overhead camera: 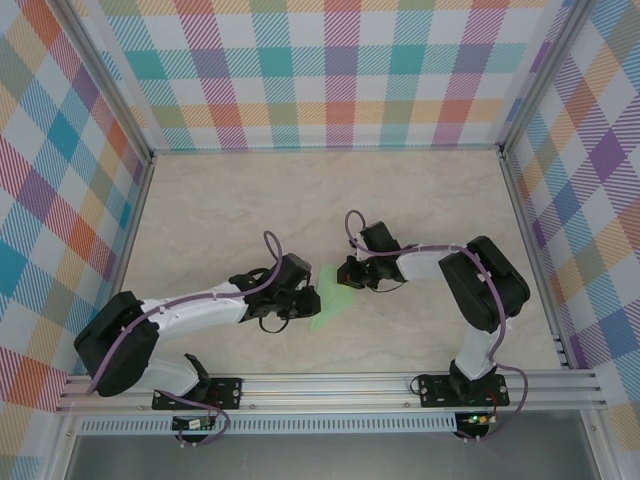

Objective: Fold a paper plane with a square sheet of paper (pick it up from the middle)
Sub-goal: Fourth fold the wing at the center of the table.

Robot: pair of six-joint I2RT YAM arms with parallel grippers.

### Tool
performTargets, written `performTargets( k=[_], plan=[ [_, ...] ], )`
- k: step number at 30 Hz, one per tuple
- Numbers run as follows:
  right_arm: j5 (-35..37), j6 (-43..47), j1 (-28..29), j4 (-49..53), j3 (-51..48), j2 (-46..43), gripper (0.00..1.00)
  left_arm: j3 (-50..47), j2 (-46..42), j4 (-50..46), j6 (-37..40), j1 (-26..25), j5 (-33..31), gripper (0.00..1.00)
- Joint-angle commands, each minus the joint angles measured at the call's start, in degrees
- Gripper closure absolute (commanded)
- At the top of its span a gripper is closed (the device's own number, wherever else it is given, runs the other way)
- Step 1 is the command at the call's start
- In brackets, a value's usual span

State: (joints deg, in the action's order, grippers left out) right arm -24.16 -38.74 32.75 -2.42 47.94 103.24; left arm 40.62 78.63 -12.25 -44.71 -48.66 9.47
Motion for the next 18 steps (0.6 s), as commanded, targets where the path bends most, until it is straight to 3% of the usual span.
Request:
performTargets(
  k=[1,9,18],
  plan=[
    [4.2,-1.1,-0.1,4.4,-2.2,1.3,0.95,0.4,-0.6,3.1,-2.7,1.3,3.0,0.86],
    [3.8,-2.0,-0.1,3.5,-2.6,1.6,0.95,-1.2,5.2,16.5,-7.5,2.0,7.3,0.85],
    [3.0,-2.5,-0.1,2.4,-3.0,2.4,0.94,0.4,13.6,20.2,-7.9,2.3,5.5,0.86]
  ],
)
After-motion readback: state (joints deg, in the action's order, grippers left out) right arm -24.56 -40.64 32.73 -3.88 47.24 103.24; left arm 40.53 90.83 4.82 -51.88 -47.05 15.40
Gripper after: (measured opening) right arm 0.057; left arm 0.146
